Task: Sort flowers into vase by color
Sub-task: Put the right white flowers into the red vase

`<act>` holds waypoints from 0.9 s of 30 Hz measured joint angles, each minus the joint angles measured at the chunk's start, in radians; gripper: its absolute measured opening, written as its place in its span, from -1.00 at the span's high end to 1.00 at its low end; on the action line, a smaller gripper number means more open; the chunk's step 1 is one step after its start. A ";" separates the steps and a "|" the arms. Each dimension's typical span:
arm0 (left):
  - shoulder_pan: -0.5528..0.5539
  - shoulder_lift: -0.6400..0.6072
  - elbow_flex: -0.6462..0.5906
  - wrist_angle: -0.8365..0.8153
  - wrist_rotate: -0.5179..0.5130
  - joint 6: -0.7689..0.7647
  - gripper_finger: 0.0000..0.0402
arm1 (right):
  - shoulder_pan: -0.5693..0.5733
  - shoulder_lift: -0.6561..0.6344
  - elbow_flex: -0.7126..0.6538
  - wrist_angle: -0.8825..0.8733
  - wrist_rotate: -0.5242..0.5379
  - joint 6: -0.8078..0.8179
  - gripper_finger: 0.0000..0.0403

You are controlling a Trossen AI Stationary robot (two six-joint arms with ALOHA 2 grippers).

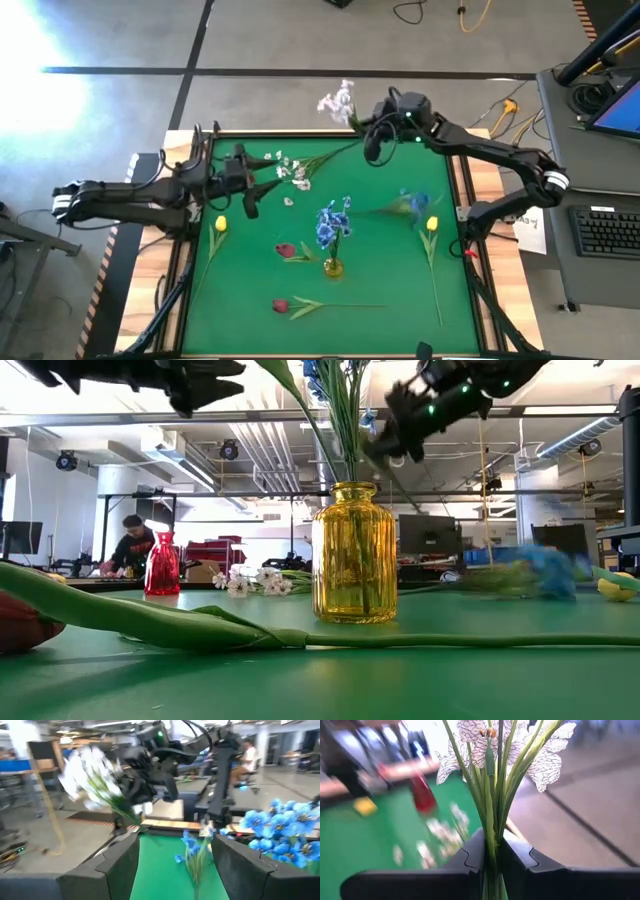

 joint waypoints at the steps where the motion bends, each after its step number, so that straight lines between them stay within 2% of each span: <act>1: 0.017 0.018 0.000 0.028 0.034 0.000 -0.15 | 0.000 -0.001 0.000 0.052 -0.026 0.017 0.81; 7: 0.124 0.129 0.011 0.185 0.189 0.001 -0.15 | 0.001 0.035 0.001 0.388 -0.196 0.097 0.81; 12: 0.204 0.245 0.098 0.188 0.280 0.001 -0.15 | 0.002 0.075 0.001 0.581 -0.221 0.162 0.81; 15: 0.251 0.323 0.163 0.185 0.347 0.000 -0.15 | 0.001 0.090 0.002 0.634 -0.236 0.187 0.81; 19: 0.312 0.429 0.262 0.188 0.389 -0.025 -0.15 | 0.015 0.111 0.002 0.686 -0.275 0.223 0.81; 23: 0.368 0.541 0.364 0.181 0.518 -0.059 -0.15 | 0.040 0.116 0.002 0.706 -0.277 0.224 0.81; 27: 0.396 0.636 0.458 0.163 0.592 -0.082 -0.15 | 0.063 0.116 0.002 0.709 -0.278 0.209 0.81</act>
